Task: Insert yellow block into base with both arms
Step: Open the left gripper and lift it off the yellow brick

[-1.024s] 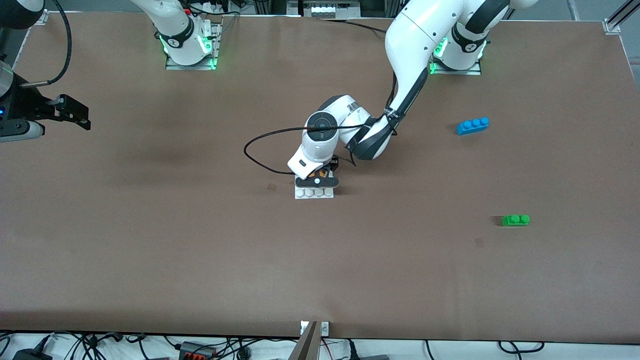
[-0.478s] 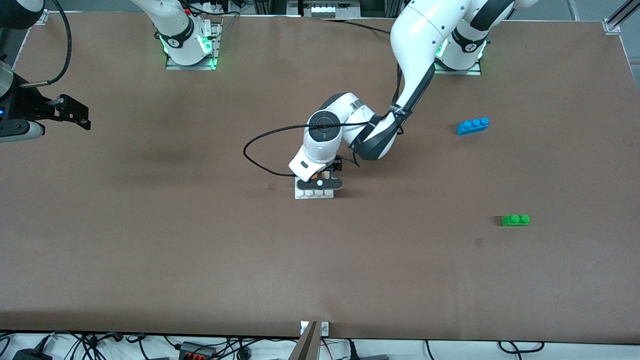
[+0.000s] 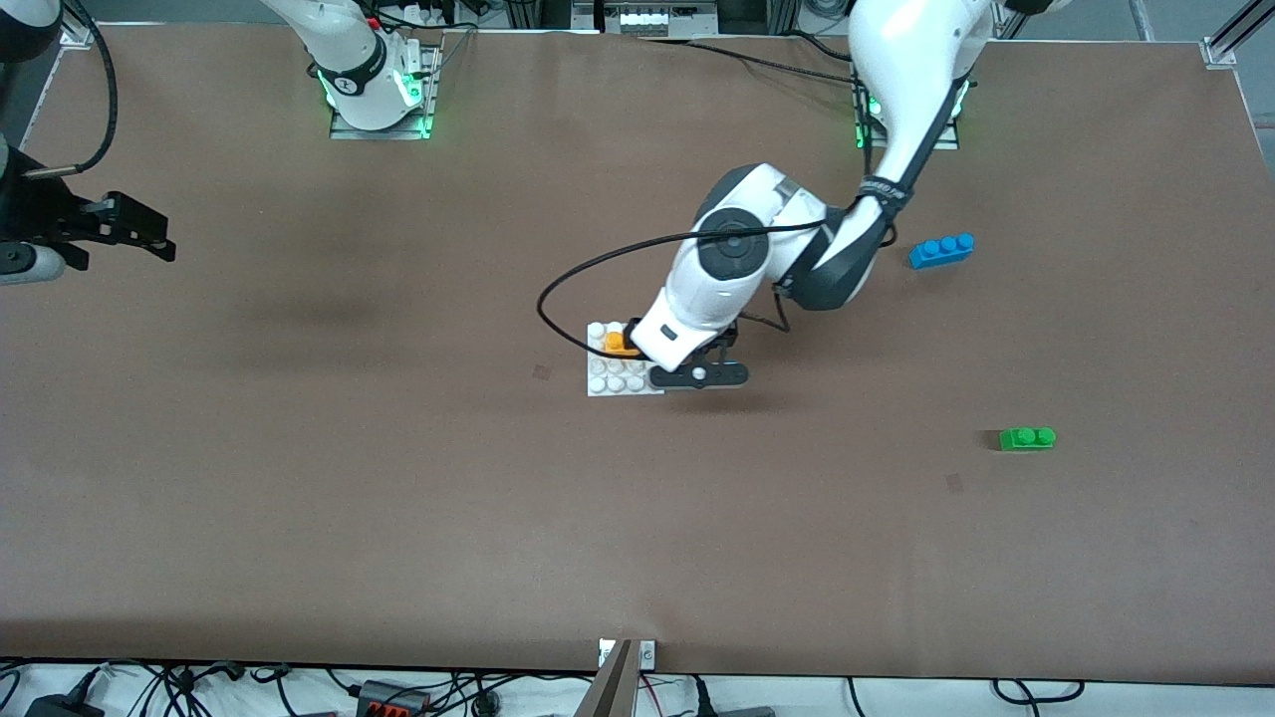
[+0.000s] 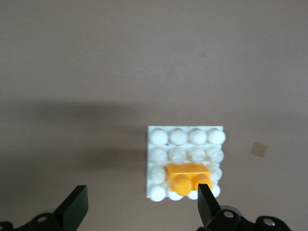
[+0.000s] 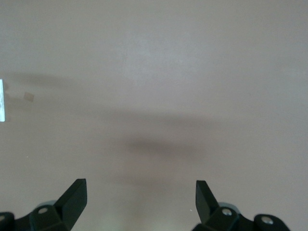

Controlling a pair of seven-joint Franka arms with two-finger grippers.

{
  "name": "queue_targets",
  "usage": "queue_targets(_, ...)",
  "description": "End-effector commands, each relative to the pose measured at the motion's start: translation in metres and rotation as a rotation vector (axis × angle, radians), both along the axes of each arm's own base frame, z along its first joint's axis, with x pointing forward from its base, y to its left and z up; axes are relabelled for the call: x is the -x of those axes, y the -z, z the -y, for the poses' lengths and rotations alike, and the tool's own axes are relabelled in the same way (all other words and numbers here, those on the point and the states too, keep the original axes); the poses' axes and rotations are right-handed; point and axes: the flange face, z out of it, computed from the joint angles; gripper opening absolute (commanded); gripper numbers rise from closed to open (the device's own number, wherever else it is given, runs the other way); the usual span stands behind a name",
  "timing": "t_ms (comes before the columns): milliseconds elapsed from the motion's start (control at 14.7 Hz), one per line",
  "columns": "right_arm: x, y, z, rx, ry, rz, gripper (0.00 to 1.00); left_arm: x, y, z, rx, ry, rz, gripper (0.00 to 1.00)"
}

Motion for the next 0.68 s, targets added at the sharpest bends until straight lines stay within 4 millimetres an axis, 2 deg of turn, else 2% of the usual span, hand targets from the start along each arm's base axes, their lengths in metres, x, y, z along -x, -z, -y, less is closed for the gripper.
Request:
queue_targets(0, -0.006, -0.017, 0.012, -0.016, 0.013, 0.032, 1.0, 0.019, -0.014, -0.059, -0.015, 0.066, -0.025, 1.0)
queue_targets(137, 0.001, -0.02, 0.005, -0.016, 0.02, 0.007, 1.0, 0.013, -0.017, -0.109, -0.026, 0.097, -0.028, 1.0)
queue_targets(273, 0.006, -0.018, 0.006, -0.022, 0.03, -0.005, 1.0, 0.006, -0.027, -0.172, -0.034, 0.06, -0.023, 1.0)
queue_targets(341, 0.008, -0.018, 0.008, -0.023, 0.042, -0.001, 1.0, 0.006, -0.037, -0.194, -0.038, 0.039, -0.024, 1.0)
queue_targets(614, 0.011, -0.018, 0.005, -0.032, 0.228, -0.015, 1.0, 0.003, -0.075, -0.304, -0.048, -0.081, 0.015, 1.0)
